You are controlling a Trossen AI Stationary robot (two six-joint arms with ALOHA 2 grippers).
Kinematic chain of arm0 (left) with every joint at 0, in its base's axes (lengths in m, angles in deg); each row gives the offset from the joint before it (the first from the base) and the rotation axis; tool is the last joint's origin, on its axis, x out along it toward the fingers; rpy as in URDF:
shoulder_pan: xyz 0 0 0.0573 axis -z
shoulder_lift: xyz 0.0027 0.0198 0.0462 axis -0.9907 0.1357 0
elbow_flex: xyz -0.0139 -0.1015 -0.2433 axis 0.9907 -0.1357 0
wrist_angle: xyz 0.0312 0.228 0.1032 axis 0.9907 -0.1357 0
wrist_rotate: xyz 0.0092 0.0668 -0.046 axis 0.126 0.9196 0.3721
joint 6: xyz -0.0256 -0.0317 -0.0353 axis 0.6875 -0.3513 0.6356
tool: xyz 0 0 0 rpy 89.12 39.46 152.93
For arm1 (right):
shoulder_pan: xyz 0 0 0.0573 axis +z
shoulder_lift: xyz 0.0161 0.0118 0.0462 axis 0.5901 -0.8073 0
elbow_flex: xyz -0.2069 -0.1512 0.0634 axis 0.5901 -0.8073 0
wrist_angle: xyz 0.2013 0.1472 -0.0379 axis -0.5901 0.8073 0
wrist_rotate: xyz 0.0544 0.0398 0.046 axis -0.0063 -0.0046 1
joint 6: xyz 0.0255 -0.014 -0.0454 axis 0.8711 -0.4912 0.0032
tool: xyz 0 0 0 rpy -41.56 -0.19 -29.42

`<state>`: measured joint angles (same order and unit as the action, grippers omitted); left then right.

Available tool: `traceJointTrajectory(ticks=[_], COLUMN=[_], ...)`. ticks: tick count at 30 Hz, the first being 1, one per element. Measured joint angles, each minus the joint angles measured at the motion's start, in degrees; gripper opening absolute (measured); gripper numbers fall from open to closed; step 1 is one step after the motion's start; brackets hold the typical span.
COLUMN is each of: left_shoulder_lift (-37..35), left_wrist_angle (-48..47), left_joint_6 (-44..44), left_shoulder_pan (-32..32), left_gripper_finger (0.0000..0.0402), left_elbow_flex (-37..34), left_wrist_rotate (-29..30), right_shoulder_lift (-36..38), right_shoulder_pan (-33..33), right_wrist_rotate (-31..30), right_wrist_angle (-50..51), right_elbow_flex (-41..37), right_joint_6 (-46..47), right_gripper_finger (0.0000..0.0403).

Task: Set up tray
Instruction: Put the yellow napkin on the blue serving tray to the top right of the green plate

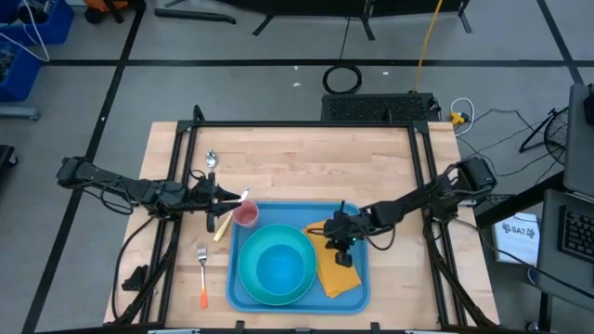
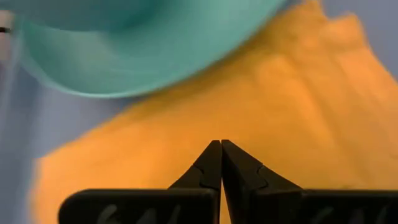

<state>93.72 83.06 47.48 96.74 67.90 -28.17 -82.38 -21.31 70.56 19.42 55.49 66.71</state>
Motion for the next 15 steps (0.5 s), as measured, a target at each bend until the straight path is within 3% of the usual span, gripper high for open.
traceJointTrajectory(ticks=[7, 15], left_shoulder_lift=[0.0, 0.02], left_wrist_angle=[-0.03, -0.04], left_joint_6=[0.29, 0.2], left_shoulder_pan=[-0.01, 0.0], left_gripper_finger=[0.0113, 0.0113], left_elbow_flex=[0.0, 0.0], left_wrist_rotate=[0.0, -0.02], right_shoulder_lift=[-3.89, -2.9], right_shoulder_pan=[-3.26, -1.36], right_wrist_rotate=[0.73, -10.19], right_wrist_angle=[1.67, 8.93], right_elbow_flex=[0.22, 0.22], right_joint_6=[1.08, 13.8], right_gripper_finger=[0.0, 0.0])
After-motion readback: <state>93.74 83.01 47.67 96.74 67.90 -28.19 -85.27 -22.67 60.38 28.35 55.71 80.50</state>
